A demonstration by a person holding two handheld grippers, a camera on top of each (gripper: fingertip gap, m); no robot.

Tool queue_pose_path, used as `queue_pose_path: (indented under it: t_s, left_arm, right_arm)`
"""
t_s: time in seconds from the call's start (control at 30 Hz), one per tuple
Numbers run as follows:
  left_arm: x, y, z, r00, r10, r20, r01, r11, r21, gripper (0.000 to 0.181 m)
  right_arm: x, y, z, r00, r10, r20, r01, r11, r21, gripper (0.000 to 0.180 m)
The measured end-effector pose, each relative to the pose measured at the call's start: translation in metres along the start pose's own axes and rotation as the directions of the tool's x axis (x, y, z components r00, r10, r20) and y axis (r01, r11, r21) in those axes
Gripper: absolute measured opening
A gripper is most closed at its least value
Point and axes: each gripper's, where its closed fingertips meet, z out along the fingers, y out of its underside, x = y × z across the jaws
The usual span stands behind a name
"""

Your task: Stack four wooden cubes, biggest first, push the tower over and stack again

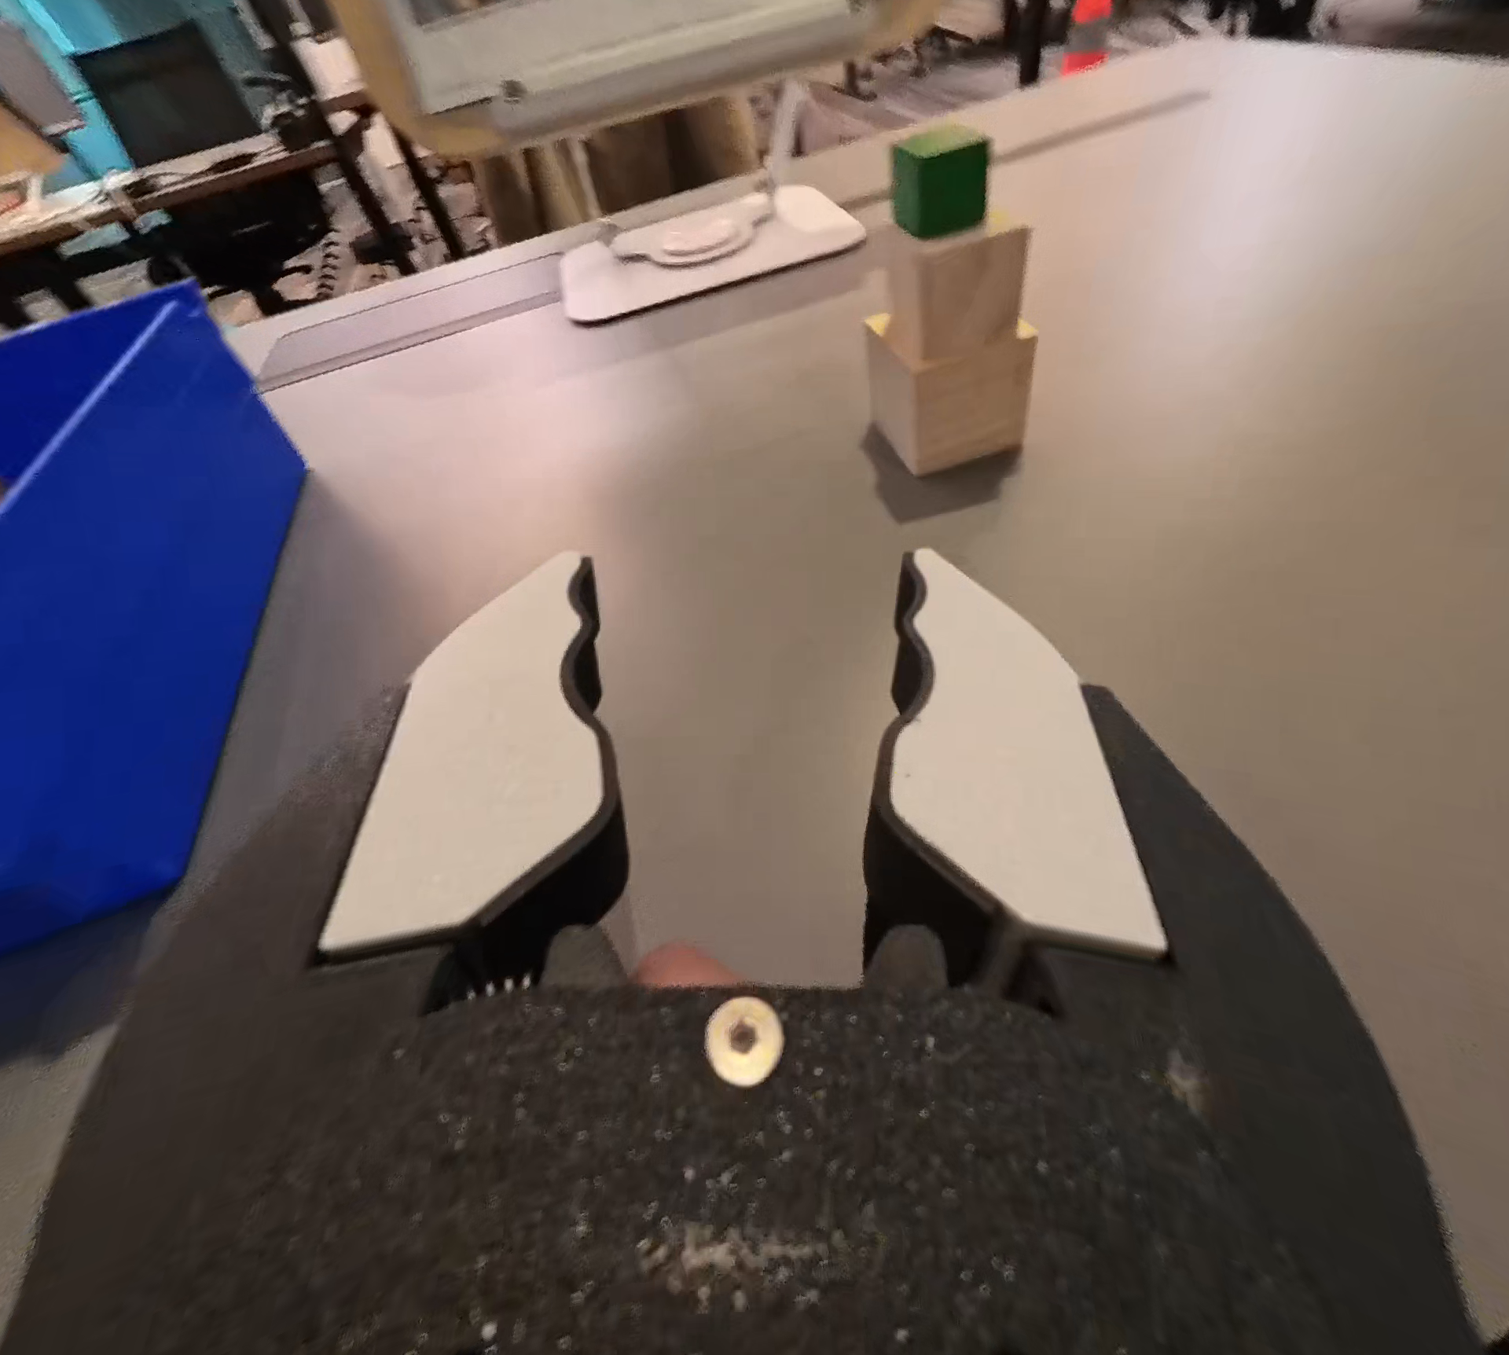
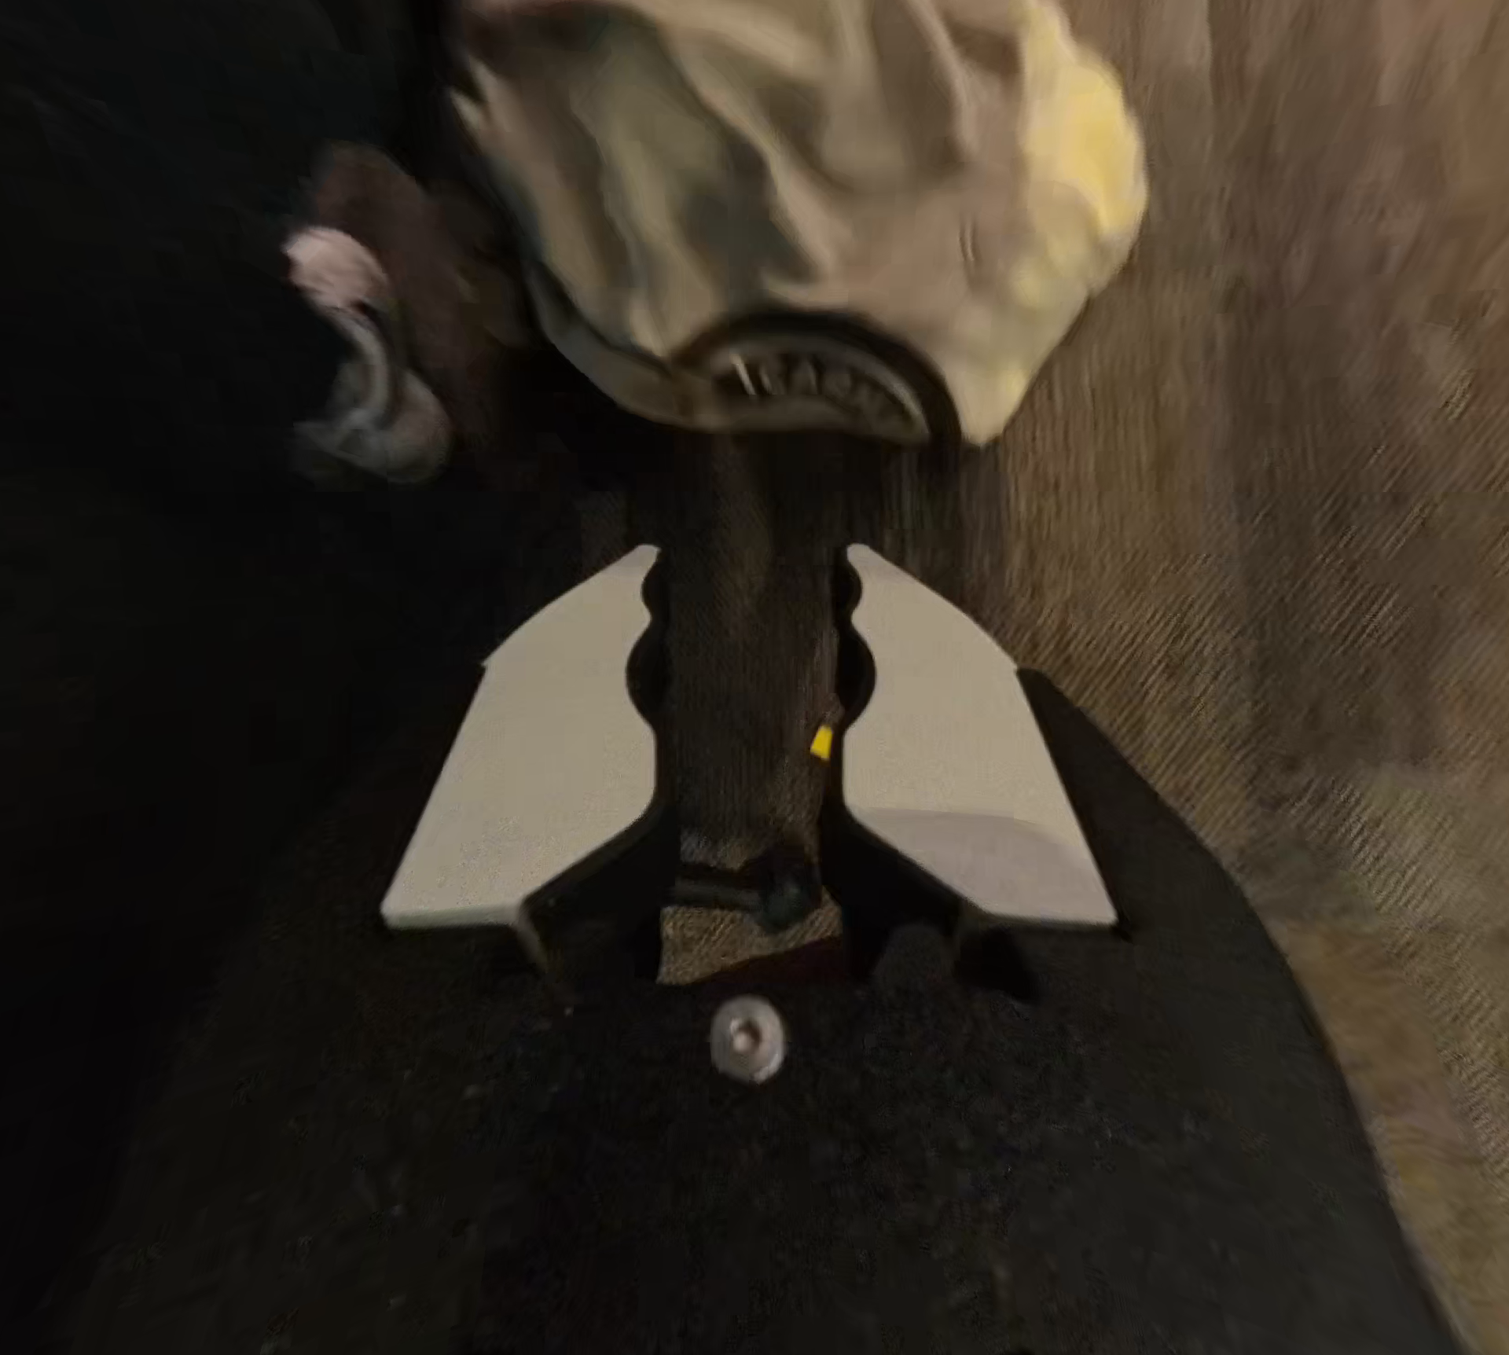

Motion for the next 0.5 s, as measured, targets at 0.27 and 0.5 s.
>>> queue_pose_path:
  t_s: [0.27, 0.5]
  left_arm:
    - [-0.005, 0.000, -0.001, 0.999, -0.010, 0.047, 0.010, 1.000, 0.013, 0.069]
    - [-0.006, 0.005, 0.003, 0.998, -0.005, 0.060, 0.006, 1.000, -0.029, 0.067]
  right_arm:
    - [0.050, 0.274, 0.202, 0.998, 0.043, -0.038, -0.055, 0.891, -0.452, 0.046]
    - [0.057, 0.308, 0.233, 0.945, 0.224, -0.240, -0.312, 0.840, -0.443, 0.039]
